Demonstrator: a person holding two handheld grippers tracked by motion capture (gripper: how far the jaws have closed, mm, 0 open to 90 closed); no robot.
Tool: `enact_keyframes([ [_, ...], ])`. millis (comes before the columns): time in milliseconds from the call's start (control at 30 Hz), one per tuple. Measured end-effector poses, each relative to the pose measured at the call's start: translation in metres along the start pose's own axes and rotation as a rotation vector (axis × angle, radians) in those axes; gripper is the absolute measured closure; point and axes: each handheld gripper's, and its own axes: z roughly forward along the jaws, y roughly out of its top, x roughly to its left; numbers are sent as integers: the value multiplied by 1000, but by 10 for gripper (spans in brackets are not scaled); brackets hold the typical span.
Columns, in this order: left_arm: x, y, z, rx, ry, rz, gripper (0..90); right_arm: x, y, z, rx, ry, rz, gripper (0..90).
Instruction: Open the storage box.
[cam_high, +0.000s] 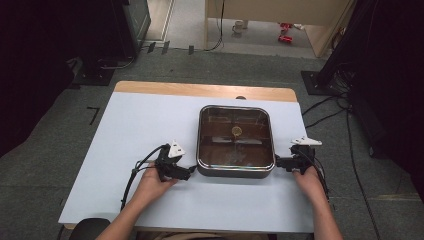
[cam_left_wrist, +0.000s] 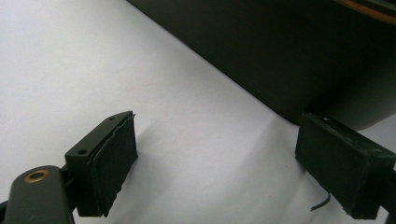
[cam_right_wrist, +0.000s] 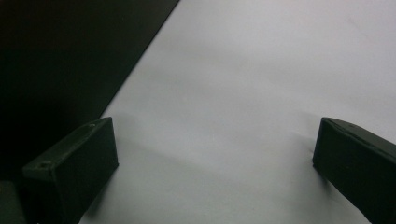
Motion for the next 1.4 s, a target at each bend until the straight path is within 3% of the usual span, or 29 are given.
enact_keyframes([
  [800, -1, 0, 0, 2, 6, -4, 127, 0, 0, 0, 0, 0, -1, 0],
  [867, -2, 2, -1, 18, 17, -14, 130, 0, 0, 0, -1, 0, 1, 0],
  [967, -2, 9, -4, 93, 20, -21, 147, 0, 0, 0, -1, 0, 1, 0],
  [1000, -2, 9, -4, 93, 20, -21, 152, 0, 0, 0, -1, 0, 1, 0],
  [1067, -1, 12, -6, 134, 5, -8, 167, 0, 0, 0, -1, 0, 0, 0],
  [1133, 1, 13, -10, 152, -8, -9, 251, 0, 0, 0, -2, 0, 0, 0],
  [1167, 7, 16, -15, 180, -73, -34, 264, 0, 0, 0, -2, 0, 0, 0],
  [1200, 7, 16, -15, 180, -73, -34, 263, 0, 0, 0, -2, 0, 0, 0],
  [1233, 13, 21, -20, 190, -117, -81, 264, 0, 0, 0, -1, 0, 0, 0],
  [1333, 15, 26, -26, 164, -135, -101, 263, 0, 0, 0, -1, 0, 1, 0],
  [1400, 15, 34, -35, 128, -131, -69, 260, 0, 0, 0, 0, 0, -1, 0],
])
